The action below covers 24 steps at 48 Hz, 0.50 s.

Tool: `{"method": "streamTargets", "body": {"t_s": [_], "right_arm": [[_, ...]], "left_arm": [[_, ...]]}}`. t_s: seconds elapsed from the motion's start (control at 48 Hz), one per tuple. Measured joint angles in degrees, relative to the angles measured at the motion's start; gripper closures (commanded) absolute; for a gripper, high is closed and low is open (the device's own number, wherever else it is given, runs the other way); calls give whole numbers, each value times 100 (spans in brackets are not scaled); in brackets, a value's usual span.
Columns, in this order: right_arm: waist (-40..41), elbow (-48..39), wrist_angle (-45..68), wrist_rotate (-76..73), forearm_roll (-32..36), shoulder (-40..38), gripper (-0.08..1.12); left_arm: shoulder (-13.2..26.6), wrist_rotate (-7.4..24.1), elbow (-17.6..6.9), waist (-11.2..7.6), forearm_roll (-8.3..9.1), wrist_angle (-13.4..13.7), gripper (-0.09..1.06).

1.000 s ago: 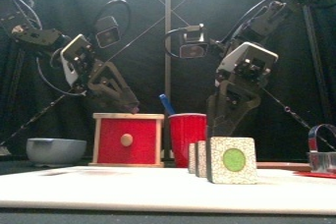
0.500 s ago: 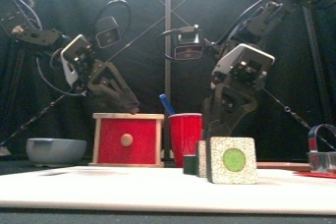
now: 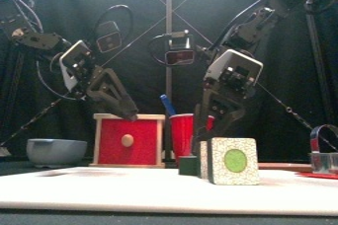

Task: Place sushi on board then cut the sushi with the knife then place the pieces on the plate
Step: Place the 4 sushi pieces on the plate

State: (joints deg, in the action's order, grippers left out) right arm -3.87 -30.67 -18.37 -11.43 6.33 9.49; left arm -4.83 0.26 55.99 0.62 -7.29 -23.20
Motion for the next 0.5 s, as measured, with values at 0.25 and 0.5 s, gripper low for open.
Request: {"method": "streamTargets", "body": {"t_s": [0.25, 0.5], "right_arm": [[202, 62, -272, 0, 70, 18, 25], [422, 53, -387, 9, 167, -114, 24]], "left_arm": [[0, 0, 9, 0, -9, 9, 25], [0, 0, 18, 0, -9, 9, 25]]}}
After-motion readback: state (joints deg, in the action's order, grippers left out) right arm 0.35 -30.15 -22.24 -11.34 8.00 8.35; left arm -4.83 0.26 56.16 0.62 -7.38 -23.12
